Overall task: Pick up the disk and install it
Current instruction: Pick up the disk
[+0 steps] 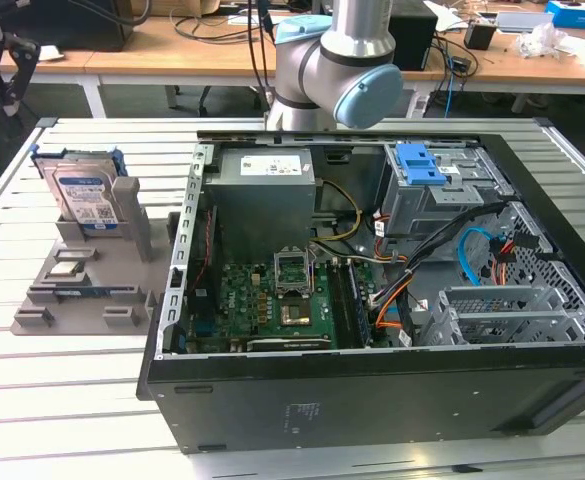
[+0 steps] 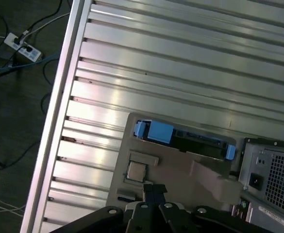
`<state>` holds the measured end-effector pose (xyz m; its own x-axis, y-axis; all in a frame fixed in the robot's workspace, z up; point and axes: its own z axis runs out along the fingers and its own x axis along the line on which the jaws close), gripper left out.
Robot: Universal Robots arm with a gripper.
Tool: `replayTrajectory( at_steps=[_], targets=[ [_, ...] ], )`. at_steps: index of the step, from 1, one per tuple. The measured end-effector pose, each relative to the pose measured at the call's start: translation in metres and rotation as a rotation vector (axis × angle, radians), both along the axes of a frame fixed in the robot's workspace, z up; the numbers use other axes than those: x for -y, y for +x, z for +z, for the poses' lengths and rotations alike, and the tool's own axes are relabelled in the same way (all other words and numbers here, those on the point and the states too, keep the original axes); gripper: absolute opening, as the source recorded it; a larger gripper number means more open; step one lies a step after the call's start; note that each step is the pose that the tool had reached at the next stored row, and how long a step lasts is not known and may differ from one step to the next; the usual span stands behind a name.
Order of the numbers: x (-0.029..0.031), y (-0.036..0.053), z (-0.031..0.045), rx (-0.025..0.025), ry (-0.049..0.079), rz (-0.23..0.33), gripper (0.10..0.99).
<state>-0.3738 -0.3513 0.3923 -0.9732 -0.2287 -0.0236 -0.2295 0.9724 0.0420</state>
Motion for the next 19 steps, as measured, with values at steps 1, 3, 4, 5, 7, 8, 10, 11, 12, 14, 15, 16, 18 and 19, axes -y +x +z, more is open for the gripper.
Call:
replayTrajectory(
  at_steps=[1, 3, 4, 5, 7, 8, 10, 11, 12, 14, 15, 16, 18, 19],
  targets=[
    [0.0000, 0.0000, 0.0000, 0.0000, 0.000, 0.015, 0.106],
    [0.0000, 0.0000, 0.0000, 0.0000, 0.000, 0.055, 0.106],
    [-0.0001, 0.0000, 0.0000, -0.0001, 0.000, 0.076, 0.106],
    [0.0000, 0.0000, 0.0000, -0.0001, 0.000, 0.087, 0.106],
    [-0.0001, 0.0000, 0.0000, 0.0000, 0.000, 0.110, 0.106],
    [-0.0001, 0.0000, 0.0000, -0.0001, 0.000, 0.122, 0.106],
    [-0.0001, 0.0000, 0.0000, -0.0001, 0.000, 0.158, 0.106],
    [-0.0001, 0.0000, 0.0000, 0.0000, 0.000, 0.175, 0.106],
    [-0.0001, 0.0000, 0.0000, 0.0000, 0.000, 0.183, 0.106],
    [-0.0001, 0.0000, 0.0000, -0.0001, 0.000, 0.223, 0.106],
    [-0.0001, 0.0000, 0.0000, 0.0000, 0.000, 0.234, 0.106],
    [-0.0001, 0.0000, 0.0000, 0.0000, 0.000, 0.244, 0.106],
    [-0.0001, 0.0000, 0.0001, -0.0001, 0.000, 0.267, 0.106],
    [-0.0001, 0.0000, 0.0000, 0.0000, 0.000, 0.278, 0.106]
  ],
)
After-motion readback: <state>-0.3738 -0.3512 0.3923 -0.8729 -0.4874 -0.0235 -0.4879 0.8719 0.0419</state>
